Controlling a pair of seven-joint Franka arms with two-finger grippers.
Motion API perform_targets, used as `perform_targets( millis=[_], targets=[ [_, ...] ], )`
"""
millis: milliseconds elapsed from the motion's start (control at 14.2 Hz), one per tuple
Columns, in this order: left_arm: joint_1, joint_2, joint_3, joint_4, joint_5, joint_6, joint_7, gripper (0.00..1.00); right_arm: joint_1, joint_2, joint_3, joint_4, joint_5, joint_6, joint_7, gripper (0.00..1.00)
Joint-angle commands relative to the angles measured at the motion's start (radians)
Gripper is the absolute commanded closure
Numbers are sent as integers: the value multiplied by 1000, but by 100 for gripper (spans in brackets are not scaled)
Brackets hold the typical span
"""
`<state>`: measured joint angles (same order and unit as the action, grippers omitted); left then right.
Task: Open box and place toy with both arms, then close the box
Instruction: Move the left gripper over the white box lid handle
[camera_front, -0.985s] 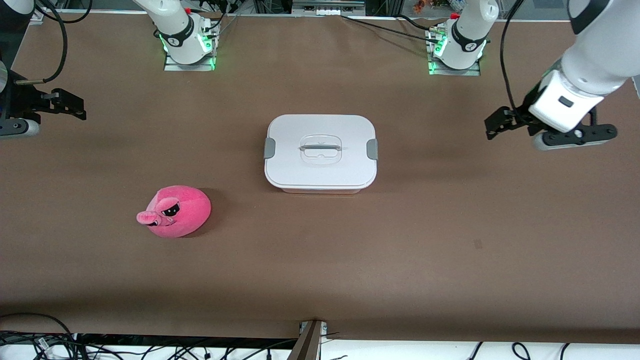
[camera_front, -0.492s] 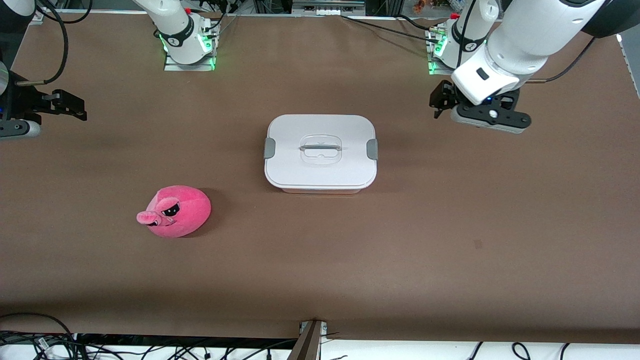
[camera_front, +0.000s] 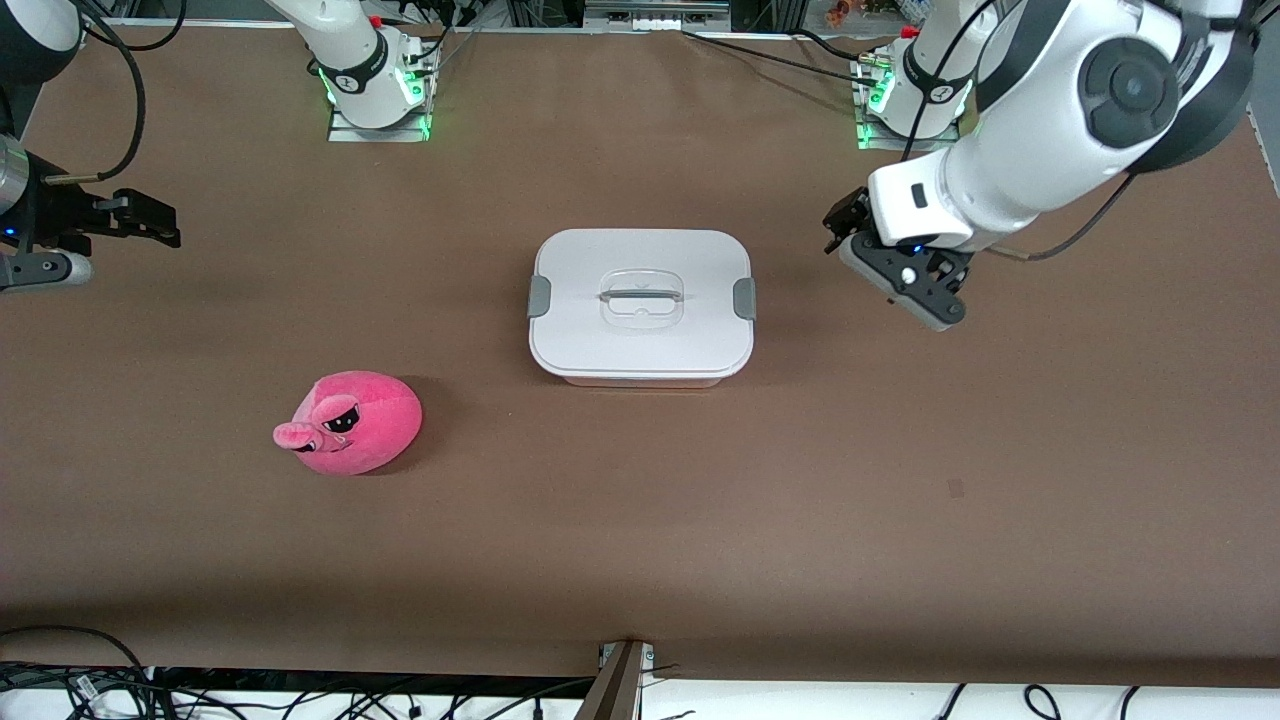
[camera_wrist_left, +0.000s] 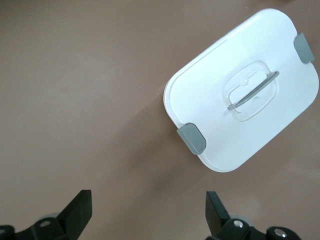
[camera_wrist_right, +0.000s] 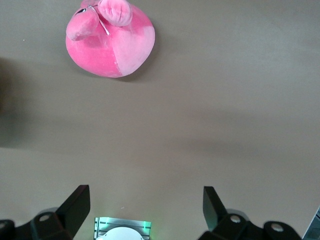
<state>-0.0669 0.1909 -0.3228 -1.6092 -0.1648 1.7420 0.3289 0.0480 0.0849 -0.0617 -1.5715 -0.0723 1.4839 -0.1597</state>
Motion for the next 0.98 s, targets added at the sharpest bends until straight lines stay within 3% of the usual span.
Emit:
perform_targets(
  millis=[0,141,352,704,915],
  targets=[
    [-62,77,-2,38,-9,46,188,0,-7,35,5,22,17,-5,-6,0],
    [-134,108,-2,32,26,112,220,0,-5,44,6,25,11,9,-6,0],
    [-246,157,-4,31,203,165,223,0,-10,64,6,25,15,18,-6,0],
    [-355,275,-1,37,232,402,226,0,-3,113,8,22,14,13,-6,0],
    [-425,335,-1,38,317,445,211,0,7,131,11,-10,14,32,-20,0]
  ],
)
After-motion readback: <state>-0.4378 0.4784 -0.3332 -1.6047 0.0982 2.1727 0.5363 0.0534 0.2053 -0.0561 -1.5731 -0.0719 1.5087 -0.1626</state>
